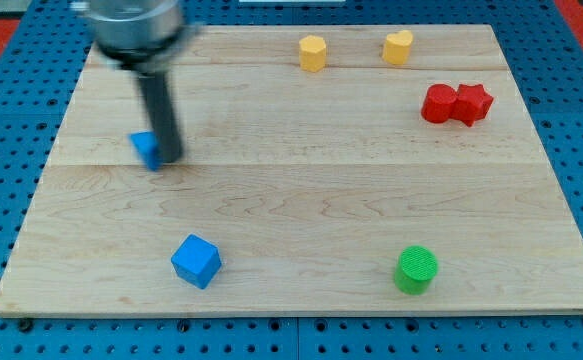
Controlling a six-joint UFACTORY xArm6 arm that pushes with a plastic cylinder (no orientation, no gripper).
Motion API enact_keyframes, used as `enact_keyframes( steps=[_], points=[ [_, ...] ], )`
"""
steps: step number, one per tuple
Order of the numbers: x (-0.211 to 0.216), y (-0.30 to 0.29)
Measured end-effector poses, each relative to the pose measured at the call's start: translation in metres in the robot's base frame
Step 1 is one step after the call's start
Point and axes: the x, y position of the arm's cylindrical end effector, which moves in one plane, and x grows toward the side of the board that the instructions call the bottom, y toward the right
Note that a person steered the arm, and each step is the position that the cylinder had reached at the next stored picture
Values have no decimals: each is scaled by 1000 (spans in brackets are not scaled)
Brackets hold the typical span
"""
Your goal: Keep red blocks and green circle in a diagonal line
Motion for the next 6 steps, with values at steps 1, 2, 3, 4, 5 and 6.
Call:
enact_keyframes(
  steps=[1, 2, 3, 4, 5, 6],
  points=[
    [0, 26],
    [-29, 87],
    [-91, 166],
    [-102, 249],
    [-111, 315],
    [-150, 371]
  ],
)
